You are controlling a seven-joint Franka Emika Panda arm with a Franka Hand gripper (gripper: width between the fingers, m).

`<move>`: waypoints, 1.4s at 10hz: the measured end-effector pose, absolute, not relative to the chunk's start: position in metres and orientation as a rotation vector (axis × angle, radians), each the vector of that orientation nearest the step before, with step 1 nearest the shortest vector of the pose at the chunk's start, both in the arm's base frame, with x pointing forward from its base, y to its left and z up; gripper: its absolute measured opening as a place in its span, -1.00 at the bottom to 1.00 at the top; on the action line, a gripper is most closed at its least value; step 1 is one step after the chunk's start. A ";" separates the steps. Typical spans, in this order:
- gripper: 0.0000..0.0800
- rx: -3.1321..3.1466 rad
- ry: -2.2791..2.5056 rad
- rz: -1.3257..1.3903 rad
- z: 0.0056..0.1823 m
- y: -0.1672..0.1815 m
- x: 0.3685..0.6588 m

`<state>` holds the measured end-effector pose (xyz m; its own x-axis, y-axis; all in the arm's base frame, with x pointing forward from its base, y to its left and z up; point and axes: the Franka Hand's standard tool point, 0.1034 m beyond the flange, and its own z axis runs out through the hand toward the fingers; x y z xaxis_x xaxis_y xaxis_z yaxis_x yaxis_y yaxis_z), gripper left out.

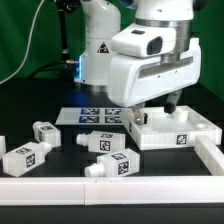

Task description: Assemble one leg

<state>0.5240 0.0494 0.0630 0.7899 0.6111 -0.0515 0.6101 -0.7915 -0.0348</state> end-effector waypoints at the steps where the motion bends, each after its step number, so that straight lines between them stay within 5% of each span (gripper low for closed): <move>1: 0.62 -2.958 -1.008 0.095 0.061 0.044 0.523; 6: 0.62 -2.954 -1.017 0.099 0.059 0.044 0.522; 9: 0.62 -2.932 -1.074 0.181 0.067 0.011 0.531; 14: 0.62 -2.705 -1.557 0.110 0.046 -0.021 0.521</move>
Offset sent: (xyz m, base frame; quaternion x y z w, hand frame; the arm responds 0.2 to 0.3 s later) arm 0.0000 0.0000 0.0000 0.0000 0.0000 0.0000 1.0000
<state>0.5207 -0.0211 0.0456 0.5005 0.8642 -0.0522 0.8629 -0.5028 -0.0510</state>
